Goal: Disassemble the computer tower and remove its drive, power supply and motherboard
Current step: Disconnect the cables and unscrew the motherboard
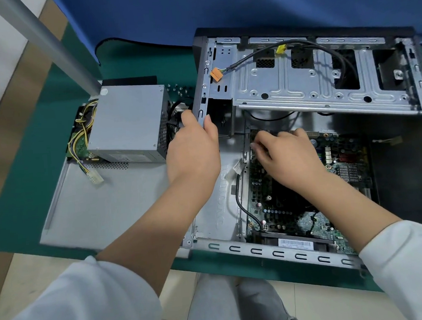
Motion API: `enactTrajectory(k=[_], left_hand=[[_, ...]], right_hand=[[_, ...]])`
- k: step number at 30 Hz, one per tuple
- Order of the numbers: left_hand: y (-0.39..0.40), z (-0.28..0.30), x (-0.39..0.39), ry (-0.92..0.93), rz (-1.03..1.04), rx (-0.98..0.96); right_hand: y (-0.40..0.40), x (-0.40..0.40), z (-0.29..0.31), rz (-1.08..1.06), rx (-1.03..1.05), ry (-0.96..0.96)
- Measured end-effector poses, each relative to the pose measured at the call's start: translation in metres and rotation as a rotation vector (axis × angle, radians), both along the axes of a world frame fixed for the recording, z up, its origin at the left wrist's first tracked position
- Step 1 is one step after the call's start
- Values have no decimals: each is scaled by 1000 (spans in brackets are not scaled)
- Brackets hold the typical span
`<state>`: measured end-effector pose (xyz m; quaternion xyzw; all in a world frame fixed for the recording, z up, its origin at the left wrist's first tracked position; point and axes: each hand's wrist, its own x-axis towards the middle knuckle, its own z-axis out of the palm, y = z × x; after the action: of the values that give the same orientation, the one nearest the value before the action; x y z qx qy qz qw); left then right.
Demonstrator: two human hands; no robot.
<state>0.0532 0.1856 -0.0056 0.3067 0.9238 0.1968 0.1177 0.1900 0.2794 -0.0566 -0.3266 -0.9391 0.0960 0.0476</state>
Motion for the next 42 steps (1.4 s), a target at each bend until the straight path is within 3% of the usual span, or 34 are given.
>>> enactTrajectory(k=[2, 6, 10, 14, 19, 23, 28, 37, 42], left_hand=[[0, 0, 0, -1, 0, -4], [0, 0, 0, -8, 0, -4], [0, 0, 1, -10, 1, -8], [0, -1, 0, 2, -4, -12], [-1, -1, 0, 15, -1, 2], [-1, -1, 0, 7, 6, 5], [0, 1, 1, 2, 13, -6], [-1, 1, 0, -53, -3, 29], [-3, 1, -3, -86, -9, 63]], right_hand=[[0, 1, 0, 6, 29, -31], [-2, -3, -2, 42, -120, 26], [0, 0, 0, 4, -41, -35], [-2, -1, -2, 51, -161, 24], [1, 0, -1, -1, -87, -31], [-1, -1, -2, 39, -188, 18], [0, -1, -1, -5, -82, -31], [-2, -1, 3, 113, -173, -13], [2, -1, 1, 14, -96, -51]])
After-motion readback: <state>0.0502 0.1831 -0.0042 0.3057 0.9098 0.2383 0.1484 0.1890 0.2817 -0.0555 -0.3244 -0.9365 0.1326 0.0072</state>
